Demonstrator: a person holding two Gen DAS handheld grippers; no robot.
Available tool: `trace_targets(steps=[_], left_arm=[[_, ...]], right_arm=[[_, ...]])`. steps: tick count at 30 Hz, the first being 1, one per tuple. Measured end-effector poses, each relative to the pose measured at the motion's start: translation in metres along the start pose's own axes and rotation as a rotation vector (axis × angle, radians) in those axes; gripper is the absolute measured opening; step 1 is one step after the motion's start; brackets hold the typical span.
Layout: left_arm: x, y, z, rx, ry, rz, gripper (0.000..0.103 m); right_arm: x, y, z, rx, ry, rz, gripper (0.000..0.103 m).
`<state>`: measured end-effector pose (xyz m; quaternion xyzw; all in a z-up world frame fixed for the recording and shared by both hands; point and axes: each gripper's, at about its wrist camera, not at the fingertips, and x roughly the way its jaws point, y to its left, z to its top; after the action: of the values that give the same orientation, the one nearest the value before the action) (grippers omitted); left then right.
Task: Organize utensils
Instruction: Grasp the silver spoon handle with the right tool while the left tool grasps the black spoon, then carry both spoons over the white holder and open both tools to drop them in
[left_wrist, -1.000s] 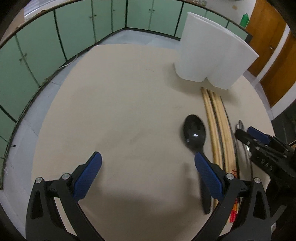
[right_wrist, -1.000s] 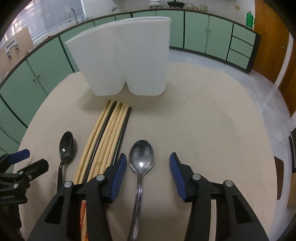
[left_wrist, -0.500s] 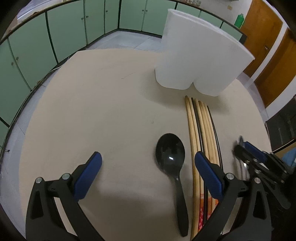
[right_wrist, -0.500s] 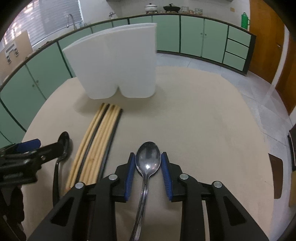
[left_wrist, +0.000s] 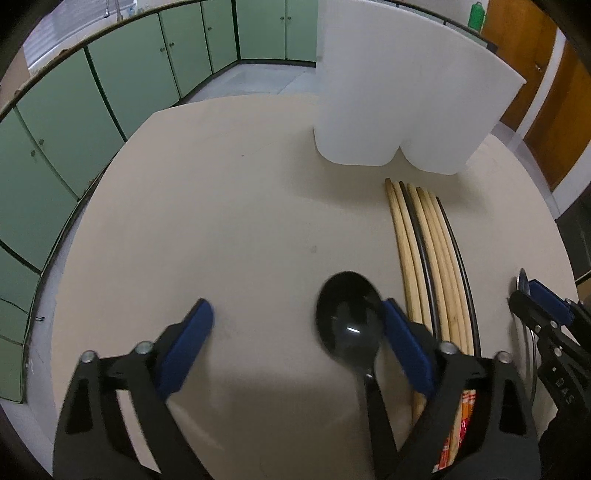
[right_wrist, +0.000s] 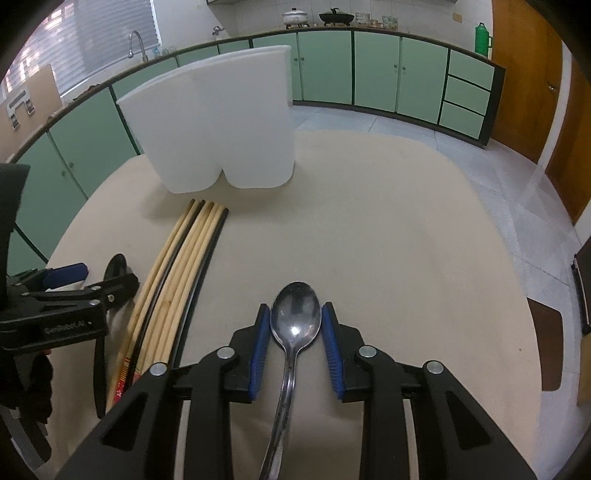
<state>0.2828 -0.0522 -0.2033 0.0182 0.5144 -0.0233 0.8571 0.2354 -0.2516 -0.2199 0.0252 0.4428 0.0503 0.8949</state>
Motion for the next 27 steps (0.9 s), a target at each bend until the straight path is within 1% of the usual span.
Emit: trace_targets(steps=[2, 3, 5, 7, 9, 12, 14, 17, 18, 22, 23, 25, 27], left_arm=[[-0.004, 0.001, 0.001, 0.002, 0.001, -0.005, 0.066], [-0.006, 0.0, 0.002, 0.005, -0.004, -0.011, 0.061], [-0.01, 0.002, 0.002, 0.003, -0.02, -0.032, 0.037], [-0.014, 0.004, 0.001, -0.021, -0.032, -0.068, 0.036], [-0.016, 0.001, -0.001, -0.028, -0.039, -0.08, 0.036], [-0.021, 0.0, -0.013, -0.021, -0.054, -0.1, 0.036], [-0.029, 0.001, -0.02, -0.014, -0.081, -0.103, 0.036], [-0.051, 0.005, -0.02, -0.018, -0.165, -0.123, 0.036], [-0.06, 0.005, -0.019, -0.017, -0.201, -0.124, 0.036], [-0.1, 0.011, -0.006, -0.002, -0.373, -0.129, 0.036], [-0.109, 0.013, -0.006, 0.001, -0.403, -0.129, 0.036], [-0.125, 0.015, 0.005, 0.008, -0.478, -0.13, 0.035], [-0.135, 0.015, 0.017, 0.012, -0.531, -0.135, 0.035]], right_arm=[[0.0, -0.001, -0.001, -0.005, -0.002, -0.002, 0.029], [0.0, 0.0, -0.002, -0.009, -0.002, -0.003, 0.029], [0.0, 0.0, -0.004, -0.019, -0.005, -0.005, 0.029], [0.001, 0.001, -0.005, -0.026, -0.013, -0.002, 0.029], [0.0, 0.0, -0.006, -0.019, -0.017, 0.004, 0.029], [-0.002, -0.001, -0.008, -0.008, -0.014, 0.013, 0.028], [-0.007, -0.004, -0.008, 0.004, -0.018, 0.025, 0.028], [-0.025, -0.008, -0.006, 0.021, -0.079, 0.029, 0.028], [-0.035, -0.01, -0.003, 0.026, -0.114, 0.033, 0.028], [-0.069, -0.012, 0.015, 0.028, -0.231, 0.063, 0.028], [-0.077, -0.012, 0.02, 0.025, -0.261, 0.07, 0.028], [-0.093, -0.012, 0.032, 0.025, -0.32, 0.086, 0.028], [-0.11, -0.012, 0.044, 0.035, -0.385, 0.108, 0.028]])
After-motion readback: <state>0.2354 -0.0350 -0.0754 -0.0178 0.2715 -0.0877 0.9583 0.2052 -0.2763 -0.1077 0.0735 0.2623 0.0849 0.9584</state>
